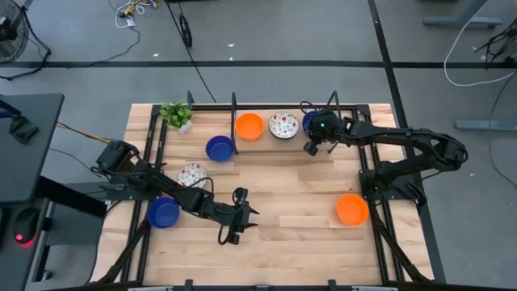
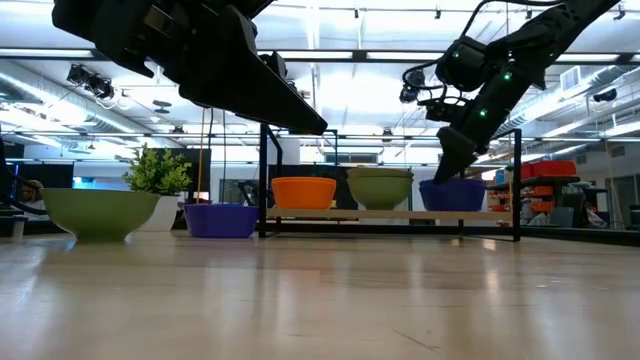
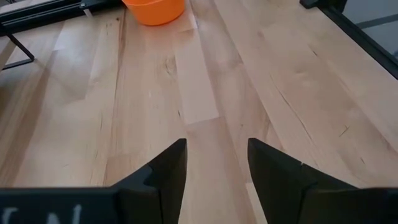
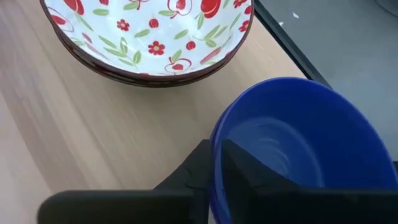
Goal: Pick & Place Mini bowls
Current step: Stack the blue bowl on top of the blue bowl on the shelf, then stack the orange bowl on top of the orange bowl on the shelf
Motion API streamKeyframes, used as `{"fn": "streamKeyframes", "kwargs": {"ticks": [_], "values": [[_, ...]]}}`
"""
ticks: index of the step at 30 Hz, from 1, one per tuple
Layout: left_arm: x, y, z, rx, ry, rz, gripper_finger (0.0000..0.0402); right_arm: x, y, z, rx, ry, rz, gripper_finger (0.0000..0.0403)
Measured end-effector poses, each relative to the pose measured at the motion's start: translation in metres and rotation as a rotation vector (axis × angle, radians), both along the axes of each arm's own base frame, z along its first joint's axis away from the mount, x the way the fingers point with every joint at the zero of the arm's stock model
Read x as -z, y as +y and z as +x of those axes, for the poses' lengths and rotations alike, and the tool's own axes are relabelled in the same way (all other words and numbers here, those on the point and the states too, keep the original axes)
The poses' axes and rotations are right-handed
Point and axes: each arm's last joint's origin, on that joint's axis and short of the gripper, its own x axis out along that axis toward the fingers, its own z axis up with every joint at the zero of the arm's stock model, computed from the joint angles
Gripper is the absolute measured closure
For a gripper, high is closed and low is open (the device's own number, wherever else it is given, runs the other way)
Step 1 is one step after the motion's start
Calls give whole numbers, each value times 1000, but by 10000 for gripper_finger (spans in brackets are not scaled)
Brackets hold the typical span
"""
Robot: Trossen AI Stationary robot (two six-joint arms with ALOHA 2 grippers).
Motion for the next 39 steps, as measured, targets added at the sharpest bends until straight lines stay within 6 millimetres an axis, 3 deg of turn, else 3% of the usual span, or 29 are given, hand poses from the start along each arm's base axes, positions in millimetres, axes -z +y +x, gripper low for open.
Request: {"fn": "streamKeyframes", "kwargs": {"ticks": [10,17,23,30,35,39], "values": [[0,0,0,1,0,0,227,-9,-1,4,-20,-74,-60,298],[0,0,0,1,0,1,227,-34,22,0,-66,-190,-81,273],[0,0,0,-2,0,2,227,-54,79,6,-294,-309,-66,291],[0,0,0,9,-2,23,227,-53,174,1,-665,-326,68,336],[0,0,0,9,-3,22,227,-44,227,-24,-825,-233,225,368],[0,0,0,9,-4,22,227,-33,248,-50,-783,-86,397,387]]}}
